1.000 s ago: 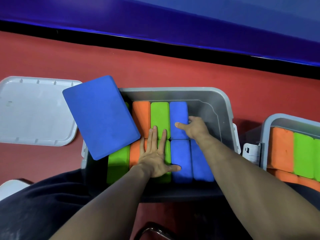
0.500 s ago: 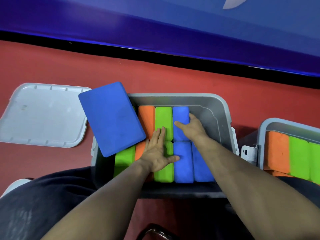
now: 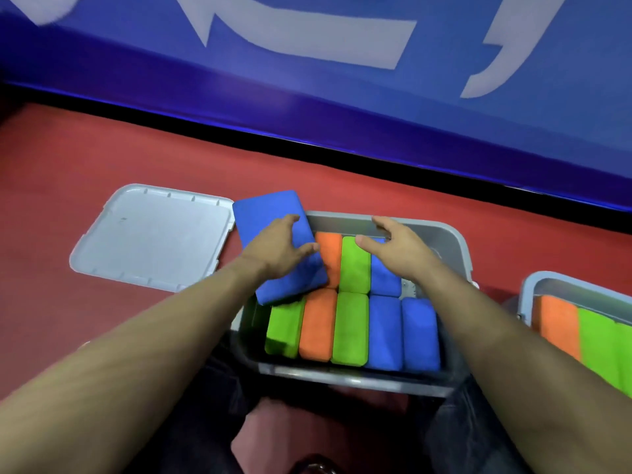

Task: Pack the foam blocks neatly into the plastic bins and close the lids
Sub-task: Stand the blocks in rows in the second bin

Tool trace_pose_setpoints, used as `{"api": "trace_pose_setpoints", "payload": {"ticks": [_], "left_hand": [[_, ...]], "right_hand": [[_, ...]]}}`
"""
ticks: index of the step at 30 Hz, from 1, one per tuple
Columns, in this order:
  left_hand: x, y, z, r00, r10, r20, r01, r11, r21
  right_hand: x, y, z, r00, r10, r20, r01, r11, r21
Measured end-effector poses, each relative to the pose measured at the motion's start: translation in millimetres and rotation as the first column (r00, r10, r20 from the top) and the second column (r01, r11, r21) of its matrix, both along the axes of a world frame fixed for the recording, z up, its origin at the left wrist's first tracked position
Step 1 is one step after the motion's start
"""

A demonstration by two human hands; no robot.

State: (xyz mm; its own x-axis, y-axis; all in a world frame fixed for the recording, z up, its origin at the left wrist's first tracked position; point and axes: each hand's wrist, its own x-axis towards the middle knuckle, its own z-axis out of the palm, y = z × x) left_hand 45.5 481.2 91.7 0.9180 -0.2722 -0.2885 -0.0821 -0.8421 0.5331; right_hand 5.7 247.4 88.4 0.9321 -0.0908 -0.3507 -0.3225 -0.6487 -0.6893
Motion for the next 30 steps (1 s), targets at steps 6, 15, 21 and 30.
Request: {"api": "trace_pose_setpoints", "payload": {"ticks": [6,15,21,30], "left_hand": [[20.5,53.0,-24.0,0.881,0.423,-0.212,-0.447,0.891,-0.082],[41.4,68.7,-84.2,0.732,0.517,-0.444,-0.645,0.735,-0.209],[43.1,61.4,-85.0,0.677,0.516,-0.525,-0.697,0.677,-0.234],[47.0,12.2,-28.8,0.929,0.361,-0.085,-0.37,0.897,-0.242]], "right_hand": [[9.0,33.6,7.2,0.98,0.195,0.027,-0.194,0.98,-0.035],[33.2,56.3,10.3,0.876,0.459,0.15,-0.361,0.829,-0.427],[32.4,59.5,-0.7,0.842,0.531,0.092,-0.415,0.748,-0.518],[33.6,28.9,16.5,0.939,0.333,0.091,-0.282,0.892,-0.352]]}}
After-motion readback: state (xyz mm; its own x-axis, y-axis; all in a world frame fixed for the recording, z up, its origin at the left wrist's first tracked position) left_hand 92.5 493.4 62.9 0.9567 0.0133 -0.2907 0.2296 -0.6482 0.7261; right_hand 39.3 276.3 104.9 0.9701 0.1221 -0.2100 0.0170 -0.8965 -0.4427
